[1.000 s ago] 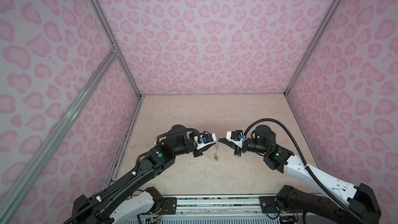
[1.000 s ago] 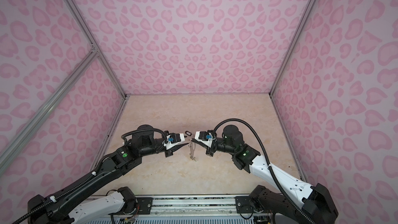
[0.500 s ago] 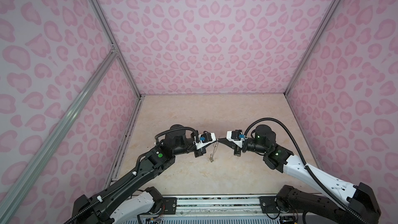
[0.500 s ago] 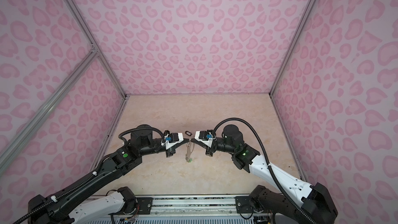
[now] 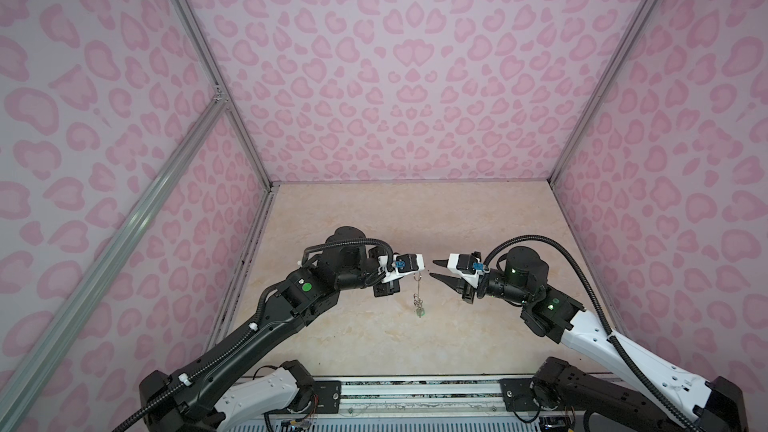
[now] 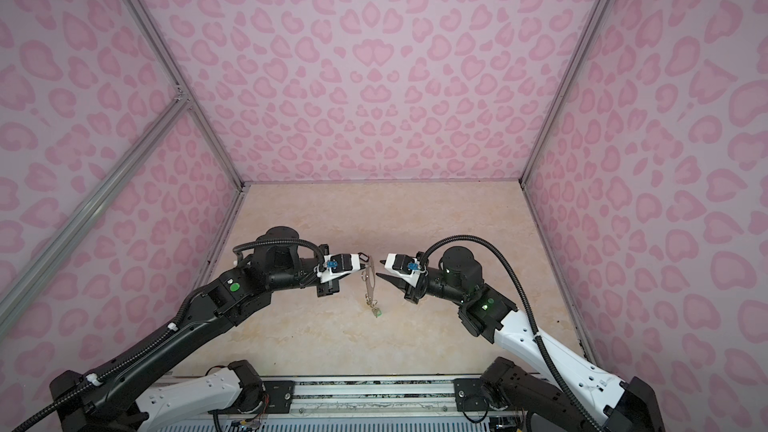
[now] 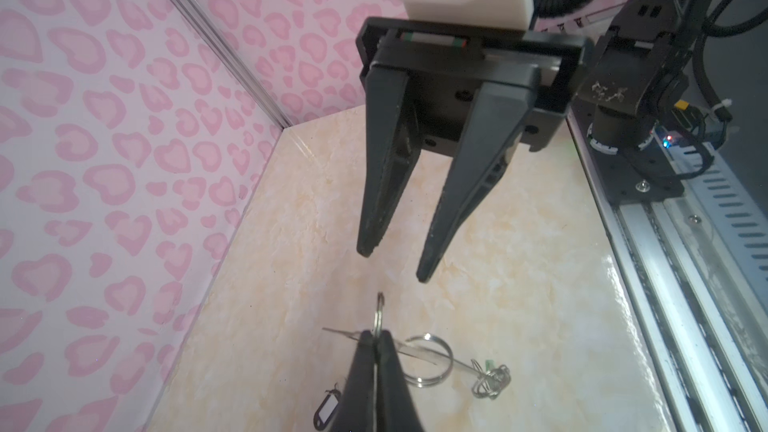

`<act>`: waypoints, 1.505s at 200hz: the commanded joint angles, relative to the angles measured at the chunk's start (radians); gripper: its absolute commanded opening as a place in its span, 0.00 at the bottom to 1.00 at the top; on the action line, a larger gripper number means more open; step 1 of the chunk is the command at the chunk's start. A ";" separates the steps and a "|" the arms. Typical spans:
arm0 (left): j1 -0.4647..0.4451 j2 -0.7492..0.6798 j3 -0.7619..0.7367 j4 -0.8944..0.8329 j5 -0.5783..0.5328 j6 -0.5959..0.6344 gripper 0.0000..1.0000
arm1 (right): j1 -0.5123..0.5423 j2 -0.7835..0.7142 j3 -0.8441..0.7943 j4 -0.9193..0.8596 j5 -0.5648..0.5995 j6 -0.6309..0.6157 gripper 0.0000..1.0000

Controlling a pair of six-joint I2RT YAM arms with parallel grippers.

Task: Put the keys on the keyring

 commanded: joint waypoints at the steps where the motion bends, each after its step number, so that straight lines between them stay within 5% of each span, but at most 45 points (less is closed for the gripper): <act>1: -0.012 0.033 0.067 -0.145 -0.071 0.108 0.03 | 0.009 -0.003 -0.004 0.009 0.013 0.011 0.29; 106: -0.065 0.131 0.217 -0.358 -0.152 0.208 0.03 | 0.082 0.101 -0.031 0.183 0.071 0.074 0.19; 301: -0.060 0.131 0.209 -0.318 0.002 0.155 0.08 | 0.085 0.138 -0.056 0.245 0.041 0.108 0.00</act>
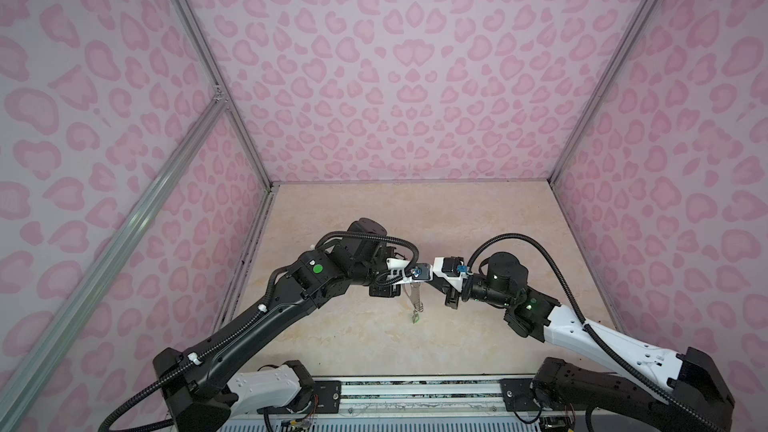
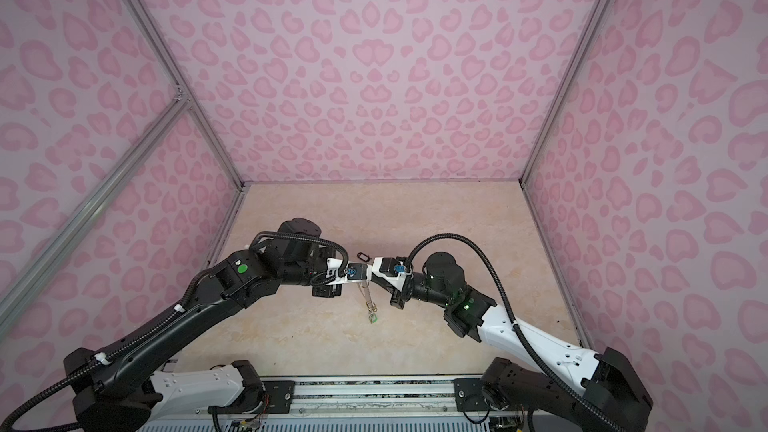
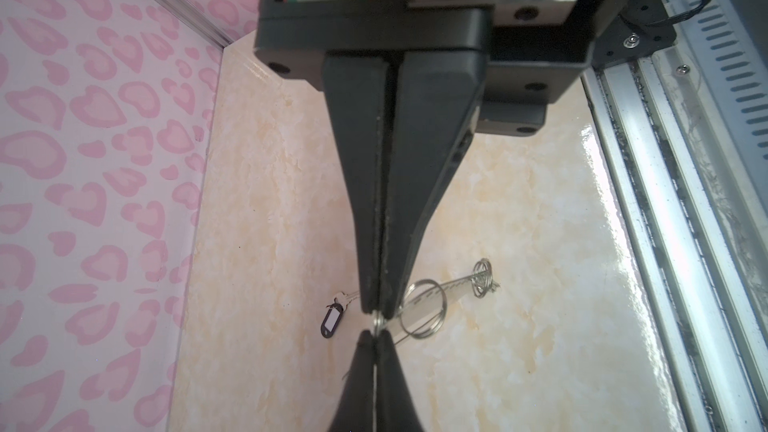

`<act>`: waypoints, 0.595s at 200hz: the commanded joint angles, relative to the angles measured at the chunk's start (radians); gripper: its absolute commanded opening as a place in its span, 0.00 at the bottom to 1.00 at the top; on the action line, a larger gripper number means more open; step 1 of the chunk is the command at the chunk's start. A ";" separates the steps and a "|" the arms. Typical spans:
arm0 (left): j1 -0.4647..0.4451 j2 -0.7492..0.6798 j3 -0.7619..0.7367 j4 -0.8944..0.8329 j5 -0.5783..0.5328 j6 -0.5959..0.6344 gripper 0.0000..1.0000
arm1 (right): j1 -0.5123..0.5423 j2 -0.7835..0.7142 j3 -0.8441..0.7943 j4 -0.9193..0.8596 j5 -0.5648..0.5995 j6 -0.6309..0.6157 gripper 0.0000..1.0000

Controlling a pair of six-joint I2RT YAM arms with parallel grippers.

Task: Put the keys on the keyring

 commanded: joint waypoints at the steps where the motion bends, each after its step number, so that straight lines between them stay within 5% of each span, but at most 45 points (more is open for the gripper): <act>1: 0.002 0.005 0.002 0.045 0.142 -0.026 0.10 | 0.000 0.006 -0.005 0.036 0.027 0.000 0.00; 16: 0.054 -0.005 -0.011 0.086 0.220 -0.090 0.23 | 0.000 0.002 -0.009 0.046 0.028 0.001 0.00; 37: 0.132 -0.054 -0.077 0.199 0.323 -0.165 0.28 | 0.000 -0.002 -0.011 0.064 0.023 0.004 0.00; 119: 0.219 -0.204 -0.356 0.547 0.451 -0.379 0.27 | -0.018 0.020 0.031 0.071 -0.042 0.023 0.00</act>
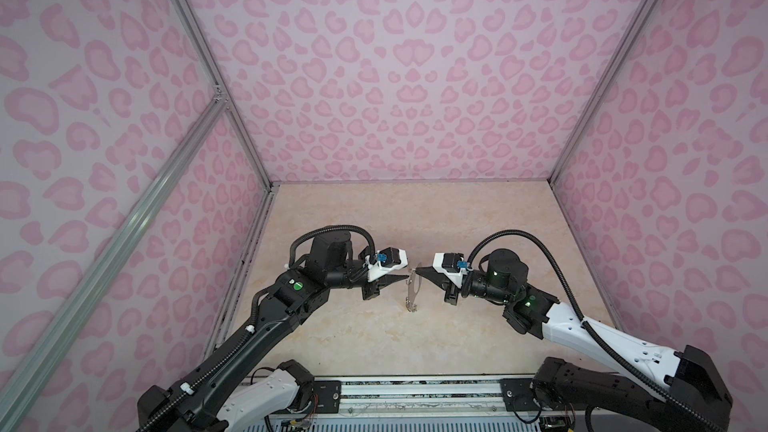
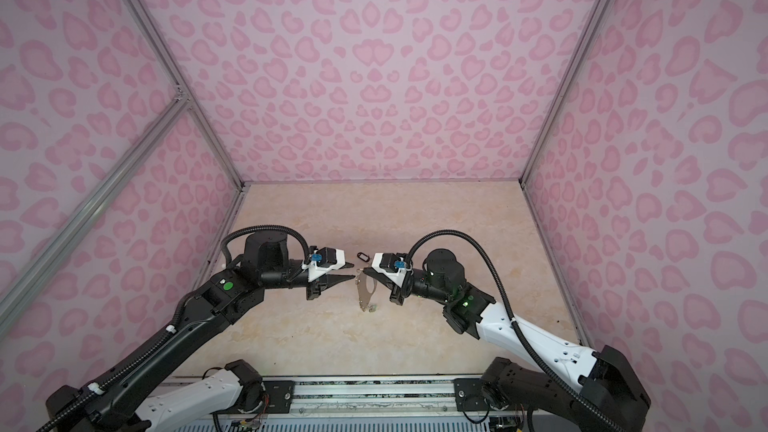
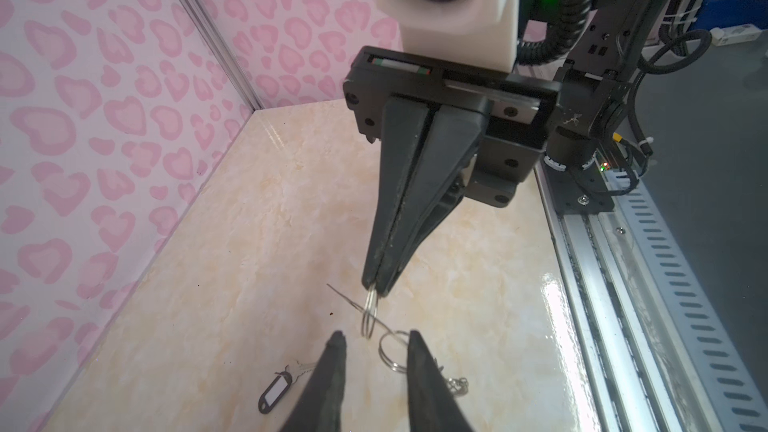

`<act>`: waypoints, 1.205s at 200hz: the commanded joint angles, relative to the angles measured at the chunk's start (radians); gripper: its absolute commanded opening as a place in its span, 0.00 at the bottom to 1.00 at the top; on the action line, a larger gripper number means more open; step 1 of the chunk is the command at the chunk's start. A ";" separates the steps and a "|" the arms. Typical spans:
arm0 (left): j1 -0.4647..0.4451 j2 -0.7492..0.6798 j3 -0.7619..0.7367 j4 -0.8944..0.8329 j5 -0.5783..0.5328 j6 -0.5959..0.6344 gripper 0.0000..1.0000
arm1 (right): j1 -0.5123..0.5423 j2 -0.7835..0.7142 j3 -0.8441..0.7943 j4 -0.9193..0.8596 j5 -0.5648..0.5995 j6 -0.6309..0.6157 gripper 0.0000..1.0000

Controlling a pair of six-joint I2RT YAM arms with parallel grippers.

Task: Put the keys on the keyring

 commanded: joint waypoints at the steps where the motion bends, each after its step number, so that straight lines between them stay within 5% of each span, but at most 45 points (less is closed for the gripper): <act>1: 0.003 -0.014 -0.029 0.143 0.058 -0.072 0.27 | 0.000 0.005 0.010 0.053 -0.025 0.015 0.00; 167: 0.012 -0.012 -0.064 0.168 0.032 -0.073 0.14 | 0.000 0.005 0.015 0.042 -0.092 0.013 0.00; 211: 0.012 0.001 -0.023 0.126 0.058 -0.043 0.03 | 0.000 0.001 0.011 0.033 -0.070 0.025 0.00; 241: 0.010 0.050 0.112 -0.059 0.040 0.037 0.03 | -0.026 -0.046 0.010 -0.073 -0.012 0.007 0.24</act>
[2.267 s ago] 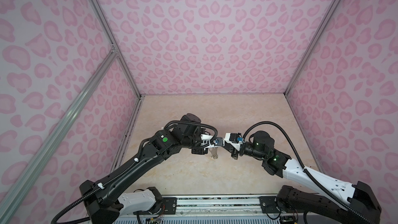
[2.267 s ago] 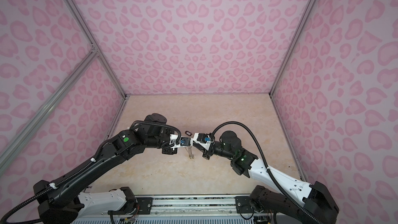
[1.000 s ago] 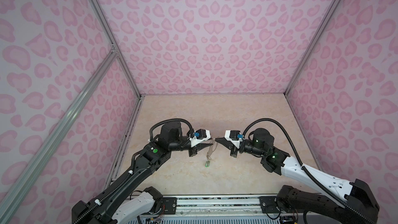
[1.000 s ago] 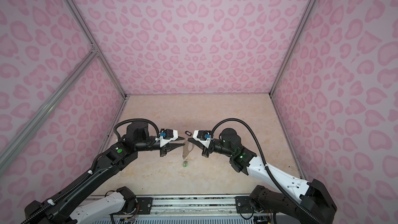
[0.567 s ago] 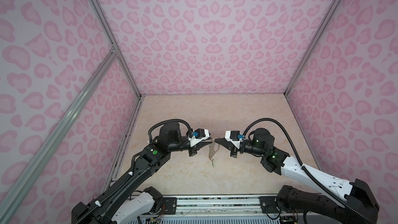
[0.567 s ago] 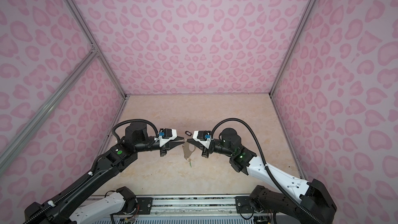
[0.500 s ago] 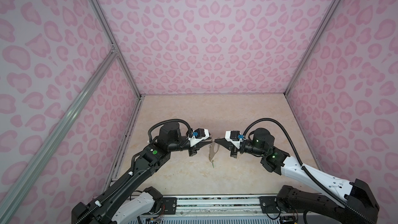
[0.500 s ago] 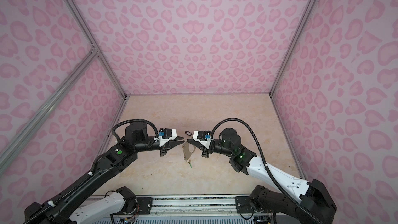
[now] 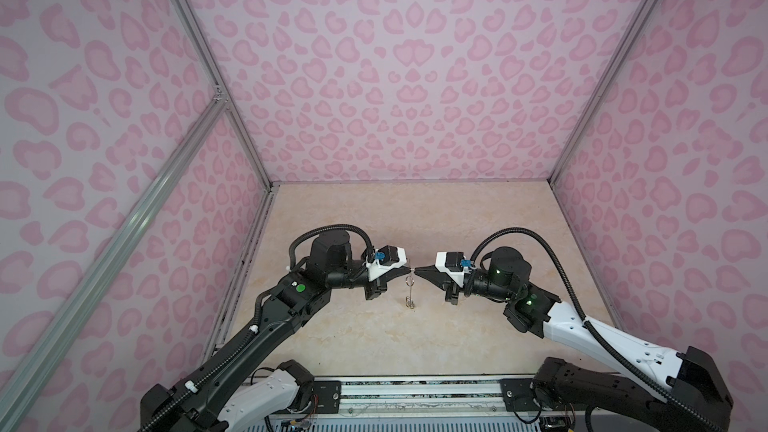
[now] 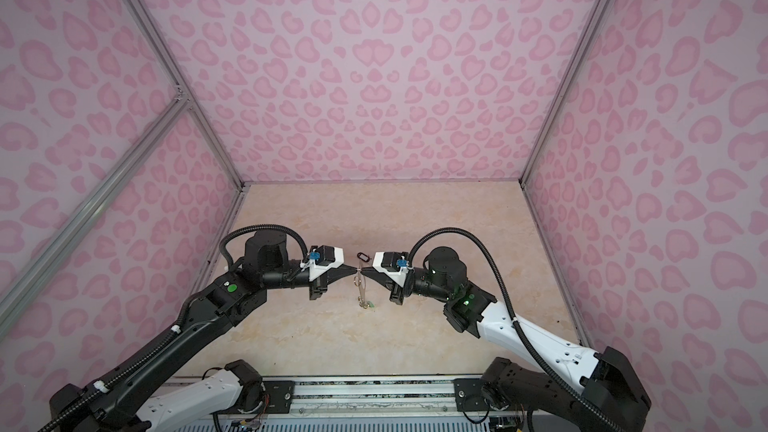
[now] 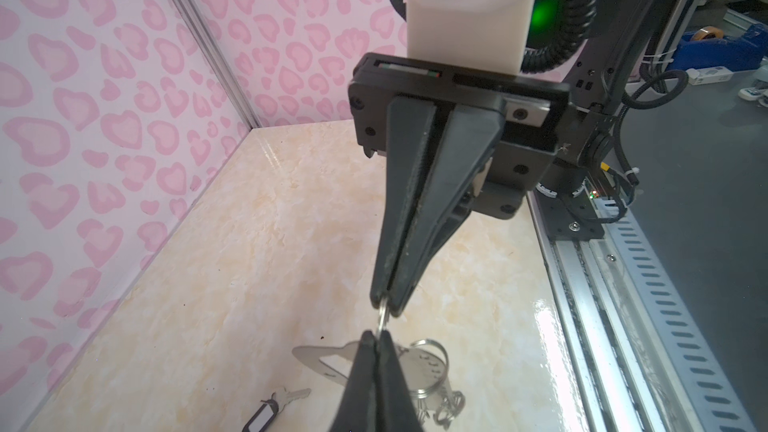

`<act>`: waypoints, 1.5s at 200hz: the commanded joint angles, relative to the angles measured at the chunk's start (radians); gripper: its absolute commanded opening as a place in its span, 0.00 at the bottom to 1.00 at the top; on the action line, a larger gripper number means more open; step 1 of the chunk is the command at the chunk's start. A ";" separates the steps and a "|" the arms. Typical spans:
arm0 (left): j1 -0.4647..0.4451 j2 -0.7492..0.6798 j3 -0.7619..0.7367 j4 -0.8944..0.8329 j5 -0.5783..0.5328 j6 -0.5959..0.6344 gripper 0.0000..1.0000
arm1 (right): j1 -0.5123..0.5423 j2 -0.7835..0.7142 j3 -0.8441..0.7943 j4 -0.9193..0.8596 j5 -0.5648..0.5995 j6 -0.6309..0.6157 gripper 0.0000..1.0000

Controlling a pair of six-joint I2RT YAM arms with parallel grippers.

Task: Put the keys on the keyring

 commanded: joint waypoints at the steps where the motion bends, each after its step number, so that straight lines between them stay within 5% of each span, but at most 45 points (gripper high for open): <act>1: -0.002 0.035 0.103 -0.124 -0.001 0.076 0.03 | -0.017 -0.029 -0.004 -0.066 0.050 -0.009 0.24; 50: -0.091 0.142 0.291 -0.440 -0.224 0.244 0.03 | -0.024 -0.062 -0.013 -0.072 0.091 -0.026 0.29; 113: -0.160 0.222 0.410 -0.581 -0.351 0.309 0.03 | -0.014 -0.037 -0.018 -0.033 0.066 -0.024 0.27; 231: -0.185 0.242 0.458 -0.601 -0.364 0.319 0.03 | 0.013 0.030 -0.012 0.043 0.029 -0.001 0.16; 273: -0.185 0.233 0.449 -0.593 -0.348 0.322 0.03 | 0.017 0.034 -0.023 0.097 0.031 0.009 0.00; 300: -0.142 0.181 0.363 -0.472 -0.328 0.264 0.28 | 0.017 0.027 -0.030 0.101 0.024 0.010 0.00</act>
